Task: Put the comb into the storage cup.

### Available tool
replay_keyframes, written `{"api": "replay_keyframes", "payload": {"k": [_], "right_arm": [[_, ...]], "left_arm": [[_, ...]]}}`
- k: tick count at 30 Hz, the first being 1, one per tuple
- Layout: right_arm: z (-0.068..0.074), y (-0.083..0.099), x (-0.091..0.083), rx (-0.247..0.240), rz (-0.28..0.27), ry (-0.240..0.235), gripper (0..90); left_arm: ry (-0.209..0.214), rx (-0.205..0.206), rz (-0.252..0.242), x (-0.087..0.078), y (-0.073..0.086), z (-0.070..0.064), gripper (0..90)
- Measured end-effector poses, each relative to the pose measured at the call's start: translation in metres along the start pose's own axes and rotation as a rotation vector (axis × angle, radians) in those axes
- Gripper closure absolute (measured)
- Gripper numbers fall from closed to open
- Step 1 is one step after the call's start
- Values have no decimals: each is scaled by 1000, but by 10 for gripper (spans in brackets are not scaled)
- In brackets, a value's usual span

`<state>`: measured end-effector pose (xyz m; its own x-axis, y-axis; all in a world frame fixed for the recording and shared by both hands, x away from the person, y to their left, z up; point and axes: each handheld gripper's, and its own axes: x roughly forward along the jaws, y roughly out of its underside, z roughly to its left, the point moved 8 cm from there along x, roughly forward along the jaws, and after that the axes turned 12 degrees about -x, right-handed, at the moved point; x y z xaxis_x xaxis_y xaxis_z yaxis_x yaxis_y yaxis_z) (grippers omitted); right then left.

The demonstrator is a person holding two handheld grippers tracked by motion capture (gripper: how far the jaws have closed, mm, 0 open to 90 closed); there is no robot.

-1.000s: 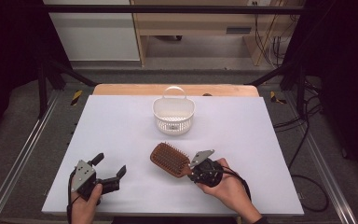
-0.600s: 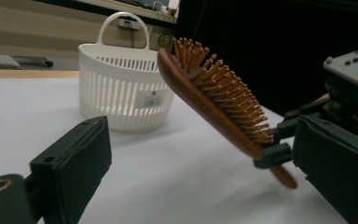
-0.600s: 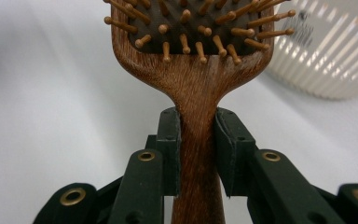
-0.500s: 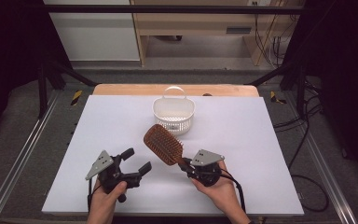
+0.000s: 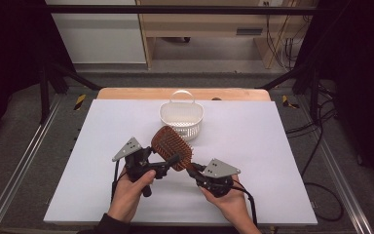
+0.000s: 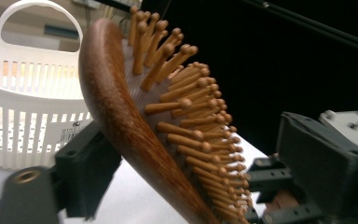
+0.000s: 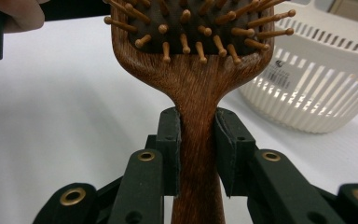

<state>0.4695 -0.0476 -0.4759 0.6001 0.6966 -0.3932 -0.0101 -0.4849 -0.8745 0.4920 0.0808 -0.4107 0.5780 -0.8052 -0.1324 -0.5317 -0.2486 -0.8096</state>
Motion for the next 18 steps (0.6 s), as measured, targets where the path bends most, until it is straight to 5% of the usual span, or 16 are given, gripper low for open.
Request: {"api": "replay_keyframes", "payload": {"k": [7, 12, 18], "right_arm": [[-3, -6, -1, -5, -22, 55, 728], [7, -8, 5, -36, -12, 60, 728], [12, -6, 9, -23, -7, 61, 728]], "left_arm": [[-22, -64, -65, 3, -10, 2, 269], [-61, -105, -90, 0, -13, 8, 366], [-55, -173, -93, -2, -11, 11, 431]]}}
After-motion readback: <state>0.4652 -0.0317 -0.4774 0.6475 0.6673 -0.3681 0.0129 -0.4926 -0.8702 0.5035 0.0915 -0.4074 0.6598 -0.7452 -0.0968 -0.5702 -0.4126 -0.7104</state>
